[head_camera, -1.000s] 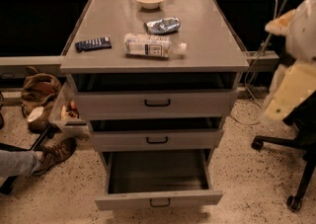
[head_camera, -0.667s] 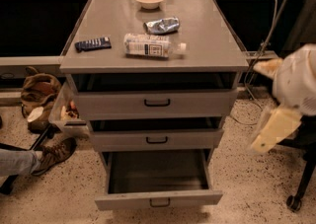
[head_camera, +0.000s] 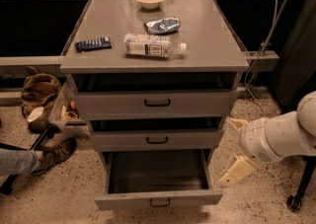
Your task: Close bottom drawer
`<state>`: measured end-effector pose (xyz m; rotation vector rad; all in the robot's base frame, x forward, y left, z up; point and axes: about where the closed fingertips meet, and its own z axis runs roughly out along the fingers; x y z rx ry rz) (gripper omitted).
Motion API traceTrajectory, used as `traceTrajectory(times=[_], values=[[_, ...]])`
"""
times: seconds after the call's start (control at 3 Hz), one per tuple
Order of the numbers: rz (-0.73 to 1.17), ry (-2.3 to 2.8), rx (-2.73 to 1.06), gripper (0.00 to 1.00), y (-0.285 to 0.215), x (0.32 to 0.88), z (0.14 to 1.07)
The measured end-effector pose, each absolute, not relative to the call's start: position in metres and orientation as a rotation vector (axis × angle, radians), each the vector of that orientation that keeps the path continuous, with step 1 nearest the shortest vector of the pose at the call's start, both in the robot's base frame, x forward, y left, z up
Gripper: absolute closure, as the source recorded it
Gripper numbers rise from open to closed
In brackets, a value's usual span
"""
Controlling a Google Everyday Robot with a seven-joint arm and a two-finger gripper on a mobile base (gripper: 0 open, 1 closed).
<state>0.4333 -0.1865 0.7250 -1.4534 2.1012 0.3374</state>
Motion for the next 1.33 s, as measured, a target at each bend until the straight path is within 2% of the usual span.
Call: traceTrajectory(times=[0.67, 1.33], values=[[0.351, 2.084, -1.447, 0.00, -0.181, 0.435, 0.710], [0.502, 2.057, -1.272, 0.00, -0.159, 0.445, 0.571]])
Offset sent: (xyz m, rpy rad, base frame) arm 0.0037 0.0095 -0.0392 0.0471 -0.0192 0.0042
